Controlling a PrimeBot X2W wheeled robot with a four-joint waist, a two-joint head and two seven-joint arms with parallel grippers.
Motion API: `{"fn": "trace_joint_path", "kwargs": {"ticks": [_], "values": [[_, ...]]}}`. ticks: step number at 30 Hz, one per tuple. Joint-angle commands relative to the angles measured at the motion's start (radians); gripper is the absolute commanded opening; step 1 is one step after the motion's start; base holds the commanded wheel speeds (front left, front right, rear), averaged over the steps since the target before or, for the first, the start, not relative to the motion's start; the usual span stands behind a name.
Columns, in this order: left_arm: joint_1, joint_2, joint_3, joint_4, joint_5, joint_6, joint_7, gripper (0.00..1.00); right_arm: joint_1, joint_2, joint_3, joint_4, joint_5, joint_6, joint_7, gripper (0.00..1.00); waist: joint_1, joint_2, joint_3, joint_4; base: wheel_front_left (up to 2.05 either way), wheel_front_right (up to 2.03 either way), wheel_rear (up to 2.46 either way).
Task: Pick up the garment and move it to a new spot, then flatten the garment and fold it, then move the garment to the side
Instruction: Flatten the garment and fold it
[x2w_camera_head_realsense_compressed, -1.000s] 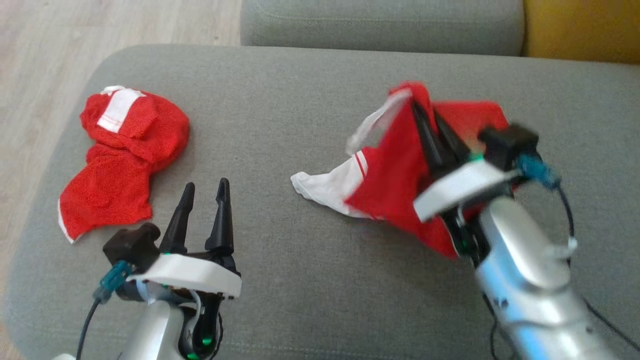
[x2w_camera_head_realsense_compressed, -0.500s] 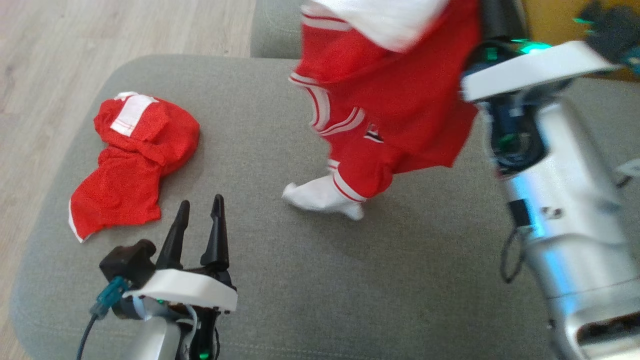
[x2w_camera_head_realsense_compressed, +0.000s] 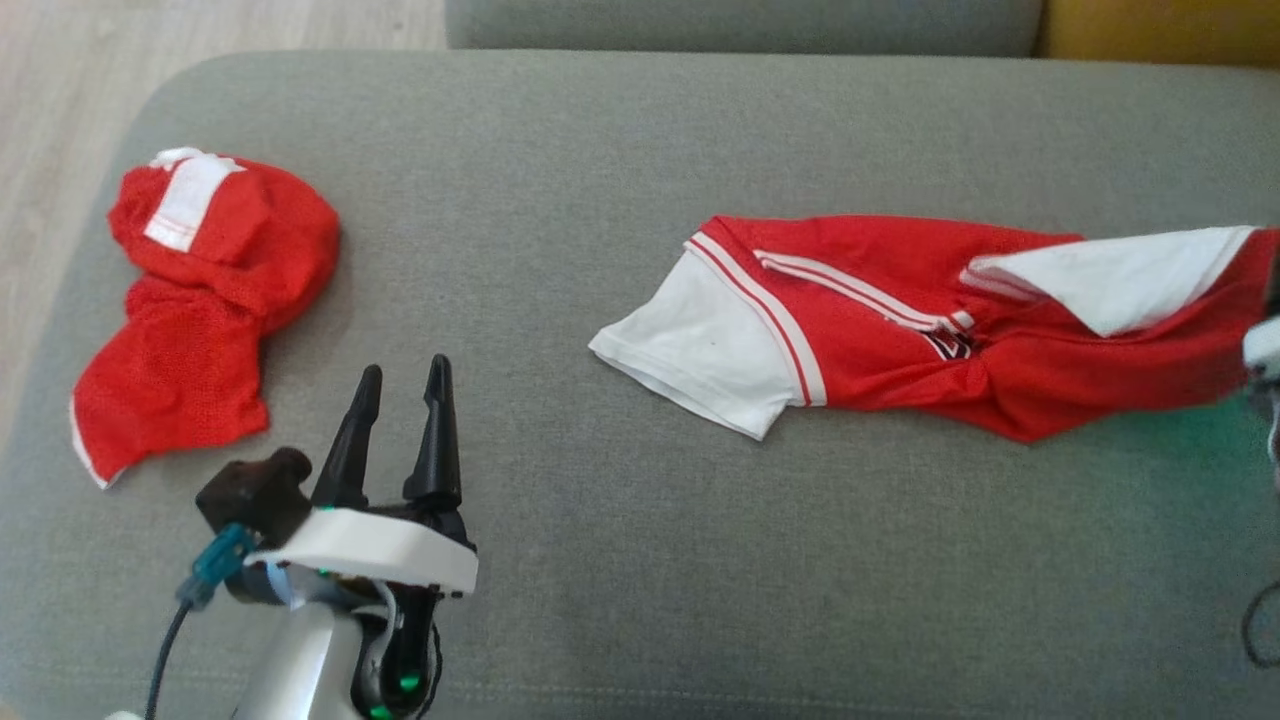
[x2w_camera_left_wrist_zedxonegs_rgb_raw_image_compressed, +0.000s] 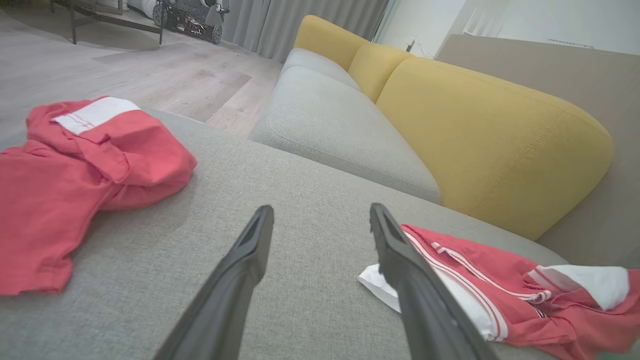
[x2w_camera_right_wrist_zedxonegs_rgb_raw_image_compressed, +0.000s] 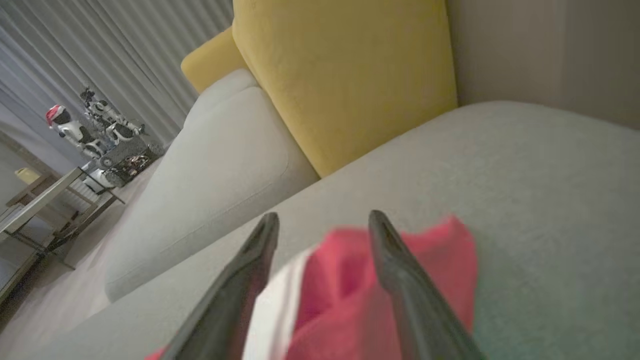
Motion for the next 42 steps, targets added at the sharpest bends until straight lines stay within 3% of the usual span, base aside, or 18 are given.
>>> {"fn": "trace_joint_path", "kwargs": {"ticks": [1,12,22,26,31,38,42], "values": [[-0.047,0.004,0.034,-0.027,0.004,0.001,-0.005,1.0,-0.085,-0.013,0.014,-0.023,-0.037,-0.001,-0.038,1.0,0.0,0.0,0.014,-0.016,0.0,0.0,0.0],[-0.052,0.004,0.036,-0.018,0.004,-0.001,-0.005,1.0,-0.079,0.042,0.064,-0.112,-0.219,-0.001,-0.162,1.0,0.0,0.0,-0.019,-0.07,0.0,0.0,0.0],[-0.02,0.004,0.03,-0.02,-0.002,0.007,-0.005,1.0,0.225,0.185,0.063,-0.413,-0.329,-0.001,-0.179,1.0,0.0,0.0,-0.087,-0.111,0.0,0.0,0.0],[-0.008,0.004,0.022,-0.022,-0.001,0.008,-0.005,1.0,0.356,0.251,0.045,-0.503,-0.377,-0.001,-0.16,1.0,0.0,0.0,-0.094,-0.117,0.0,0.0,0.0],[-0.009,0.004,0.013,-0.023,0.006,0.004,-0.005,1.0,0.417,0.287,0.036,-0.579,-0.442,-0.001,-0.122,1.0,0.0,0.0,-0.082,-0.116,0.0,0.0,0.0],[-0.024,0.004,-0.001,-0.021,0.006,-0.001,-0.005,1.0,0.395,0.304,0.087,-0.632,-0.497,-0.001,-0.036,1.0,0.0,0.0,-0.048,-0.091,0.0,0.0,0.0],[-0.035,0.004,-0.011,-0.019,-0.001,0.0,-0.005,1.0,0.361,0.279,0.119,-0.598,-0.587,-0.001,0.031,1.0,0.0,0.0,-0.023,-0.064,0.0,0.0,0.0]]}}
